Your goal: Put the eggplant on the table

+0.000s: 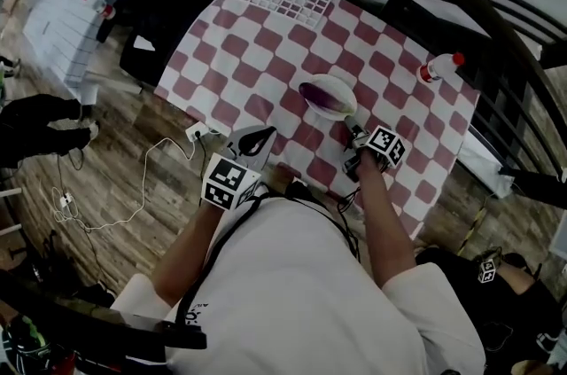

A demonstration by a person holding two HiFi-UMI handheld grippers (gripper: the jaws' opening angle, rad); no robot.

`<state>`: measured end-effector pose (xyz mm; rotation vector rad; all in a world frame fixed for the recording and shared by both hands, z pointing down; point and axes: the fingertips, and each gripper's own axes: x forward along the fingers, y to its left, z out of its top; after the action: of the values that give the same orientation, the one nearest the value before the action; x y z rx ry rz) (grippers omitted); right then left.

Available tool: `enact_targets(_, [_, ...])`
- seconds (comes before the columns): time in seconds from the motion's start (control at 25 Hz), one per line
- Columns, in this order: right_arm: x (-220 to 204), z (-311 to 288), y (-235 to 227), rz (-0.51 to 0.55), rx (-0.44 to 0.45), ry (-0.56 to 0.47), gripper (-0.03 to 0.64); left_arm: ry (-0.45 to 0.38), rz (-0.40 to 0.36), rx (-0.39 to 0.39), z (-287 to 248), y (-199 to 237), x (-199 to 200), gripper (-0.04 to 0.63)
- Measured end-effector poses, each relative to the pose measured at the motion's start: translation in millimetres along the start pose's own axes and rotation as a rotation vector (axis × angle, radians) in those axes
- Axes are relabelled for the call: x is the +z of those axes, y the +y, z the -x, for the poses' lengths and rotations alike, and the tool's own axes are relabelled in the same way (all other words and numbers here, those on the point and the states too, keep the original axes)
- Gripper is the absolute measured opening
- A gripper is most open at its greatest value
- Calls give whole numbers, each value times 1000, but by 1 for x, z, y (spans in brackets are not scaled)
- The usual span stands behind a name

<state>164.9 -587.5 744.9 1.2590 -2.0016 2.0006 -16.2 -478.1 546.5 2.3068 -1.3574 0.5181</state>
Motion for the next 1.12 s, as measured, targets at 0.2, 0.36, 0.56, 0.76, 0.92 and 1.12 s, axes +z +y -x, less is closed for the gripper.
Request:
enact_targets(0.2, [-13,29,4,-16,22,-65,93,-15,-24,-46,8,-9,0,2])
enact_targets(0.36, [-28,60,12,-27,62,-136,26,-38,-46,-94,16,-21,2,2])
enact_targets(0.56, [-56,98,38,-33,151,-214,6,-68,-74,-166,32,-33,3,2])
enact_targets(0.76, [-97,138,78,12,233,-288,6,-92,-102,-228,58,-39,-1,2])
enact_targets(0.92, [-138,168,114,116,257,-355,6,-113,-104,-263,88,-38,-12,2])
enact_targets(1.12, [-189,204,154,242,248,-442,6,-134,-111,-305,129,-37,-26,2])
